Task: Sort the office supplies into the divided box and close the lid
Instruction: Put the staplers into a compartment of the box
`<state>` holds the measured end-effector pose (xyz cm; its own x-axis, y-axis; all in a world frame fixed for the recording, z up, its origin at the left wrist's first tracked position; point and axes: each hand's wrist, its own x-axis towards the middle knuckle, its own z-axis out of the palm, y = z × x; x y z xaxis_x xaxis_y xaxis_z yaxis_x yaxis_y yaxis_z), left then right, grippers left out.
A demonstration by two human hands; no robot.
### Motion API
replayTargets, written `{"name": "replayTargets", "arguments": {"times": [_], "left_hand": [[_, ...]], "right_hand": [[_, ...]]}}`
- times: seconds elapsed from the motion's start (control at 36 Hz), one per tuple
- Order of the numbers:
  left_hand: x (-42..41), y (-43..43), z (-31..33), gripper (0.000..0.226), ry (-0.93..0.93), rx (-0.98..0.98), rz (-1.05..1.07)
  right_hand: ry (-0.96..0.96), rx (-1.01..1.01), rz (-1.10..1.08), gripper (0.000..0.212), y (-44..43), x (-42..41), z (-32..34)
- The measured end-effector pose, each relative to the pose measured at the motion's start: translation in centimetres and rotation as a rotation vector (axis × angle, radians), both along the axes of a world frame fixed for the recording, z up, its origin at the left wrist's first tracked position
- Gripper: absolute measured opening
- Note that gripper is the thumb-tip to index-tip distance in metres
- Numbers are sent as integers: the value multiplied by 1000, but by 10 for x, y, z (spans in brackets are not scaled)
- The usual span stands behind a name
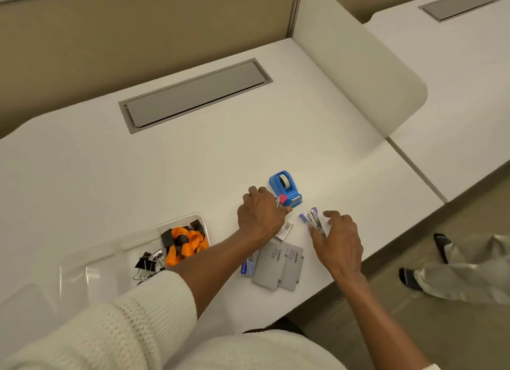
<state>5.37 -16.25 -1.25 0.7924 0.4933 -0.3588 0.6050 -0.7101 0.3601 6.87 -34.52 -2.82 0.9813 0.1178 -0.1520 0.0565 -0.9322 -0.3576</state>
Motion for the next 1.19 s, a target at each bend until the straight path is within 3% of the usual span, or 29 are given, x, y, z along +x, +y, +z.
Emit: {"name": "replayTargets", "arguments": {"times": [0.22, 0.39, 0.81, 1.19], "left_hand": [[8, -8, -8, 53, 17, 47, -18], [10, -9, -14, 58, 32, 43, -39], [4, 2, -31, 43, -4, 209, -244], [2, 21, -7, 49, -93, -12, -128]], "right_hand": [[-2, -50, 27, 54, 4, 3, -7], [2, -127, 83, 50, 10, 10, -11], [152, 108, -83, 40, 19, 8, -3], [197, 160, -104, 44, 21, -5, 18]]}}
